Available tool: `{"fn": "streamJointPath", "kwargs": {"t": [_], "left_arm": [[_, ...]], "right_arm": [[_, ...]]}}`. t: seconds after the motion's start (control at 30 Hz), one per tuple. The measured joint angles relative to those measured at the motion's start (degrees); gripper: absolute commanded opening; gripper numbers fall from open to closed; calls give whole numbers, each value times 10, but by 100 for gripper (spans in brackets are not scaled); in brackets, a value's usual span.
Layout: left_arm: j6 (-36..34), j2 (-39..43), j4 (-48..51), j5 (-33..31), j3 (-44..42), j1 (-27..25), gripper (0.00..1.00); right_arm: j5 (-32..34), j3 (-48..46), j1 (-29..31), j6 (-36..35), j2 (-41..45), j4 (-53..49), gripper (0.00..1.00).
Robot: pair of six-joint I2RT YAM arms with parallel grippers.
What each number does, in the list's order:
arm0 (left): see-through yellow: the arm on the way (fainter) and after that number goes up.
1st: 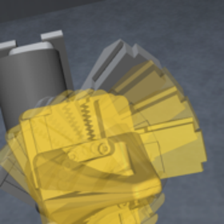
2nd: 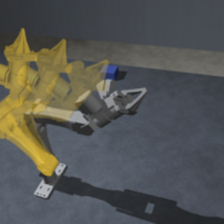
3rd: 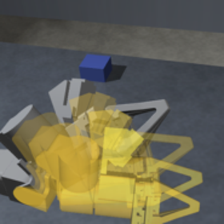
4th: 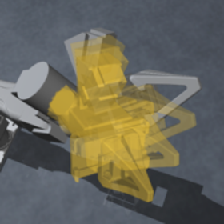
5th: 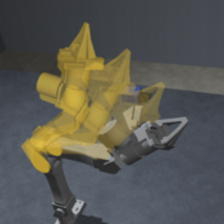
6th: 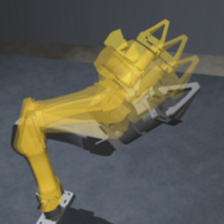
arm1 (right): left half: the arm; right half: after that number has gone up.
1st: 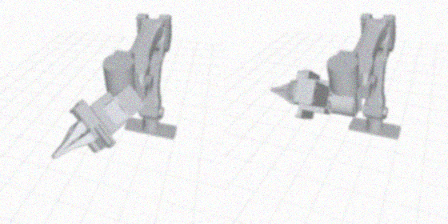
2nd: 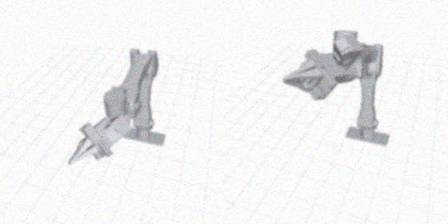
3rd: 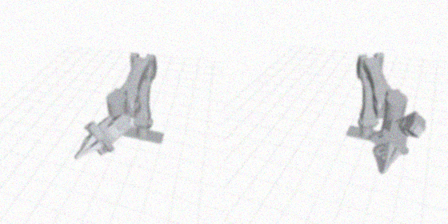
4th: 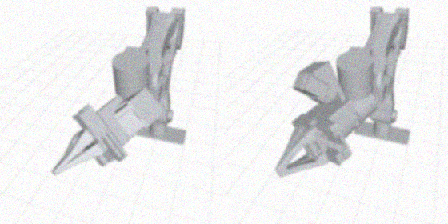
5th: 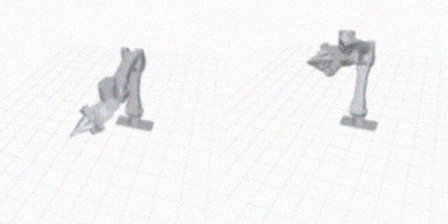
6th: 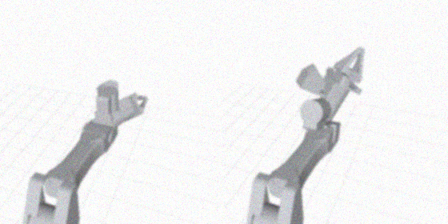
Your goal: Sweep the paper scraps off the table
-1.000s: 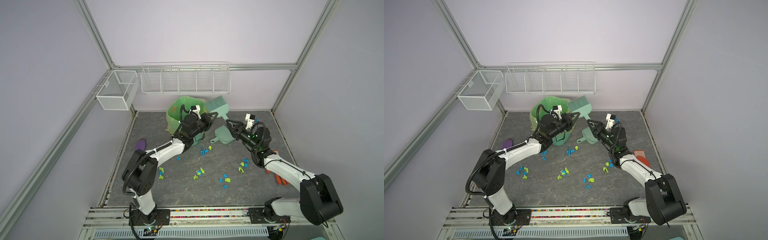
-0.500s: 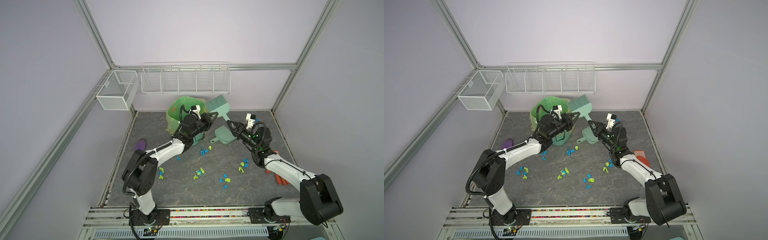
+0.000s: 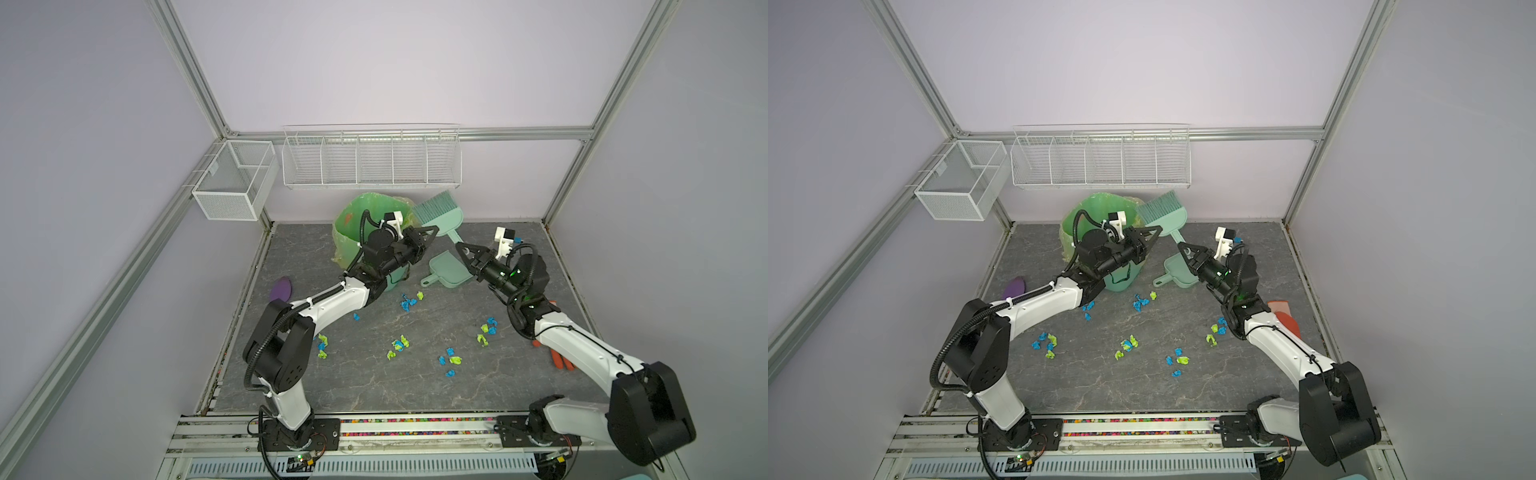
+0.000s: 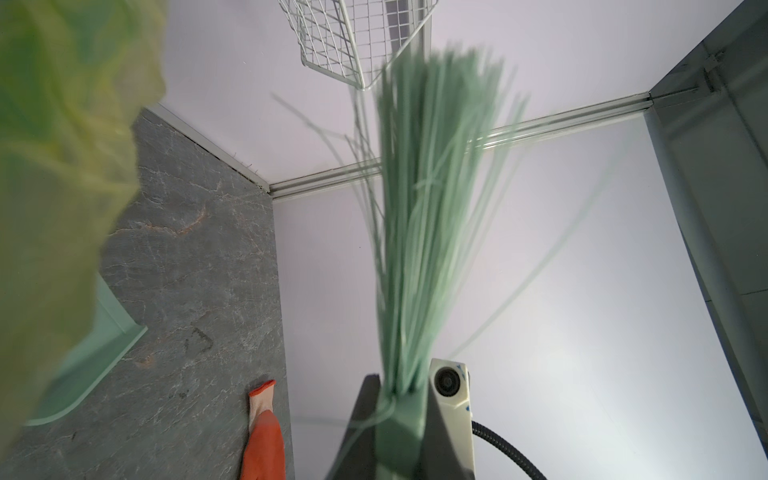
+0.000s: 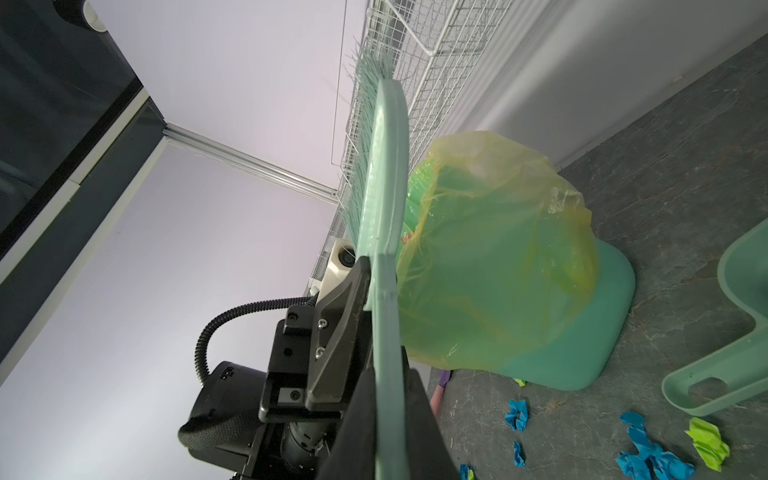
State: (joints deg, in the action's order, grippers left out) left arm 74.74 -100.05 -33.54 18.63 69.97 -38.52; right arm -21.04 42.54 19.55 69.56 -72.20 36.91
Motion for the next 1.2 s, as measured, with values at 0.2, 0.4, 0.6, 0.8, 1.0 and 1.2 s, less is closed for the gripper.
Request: {"fn": "streamJointPath", "kwargs": {"t": [0.2, 0.4, 0.6, 0.8, 1.0, 1.2], "left_arm": [[-19, 43, 18, 0, -33, -7, 18], [-79, 89, 65, -10, -84, -9, 38], [-141, 126, 132, -28, -100, -3, 48], [-196, 179, 192, -39, -104, -4, 61], [-259, 210, 257, -40, -110, -5, 99], [-343, 218, 349, -50, -110, -33, 100]], "right_arm": [[-21, 17, -1, -41, 44, -90, 6], [-28, 25, -24, -84, 83, -165, 6], [-11, 25, -47, -101, 84, -217, 6], [-4, 28, -49, -137, 97, -304, 6], [12, 63, -53, -195, 121, -416, 6], [39, 104, -58, -259, 142, -512, 6]]}}
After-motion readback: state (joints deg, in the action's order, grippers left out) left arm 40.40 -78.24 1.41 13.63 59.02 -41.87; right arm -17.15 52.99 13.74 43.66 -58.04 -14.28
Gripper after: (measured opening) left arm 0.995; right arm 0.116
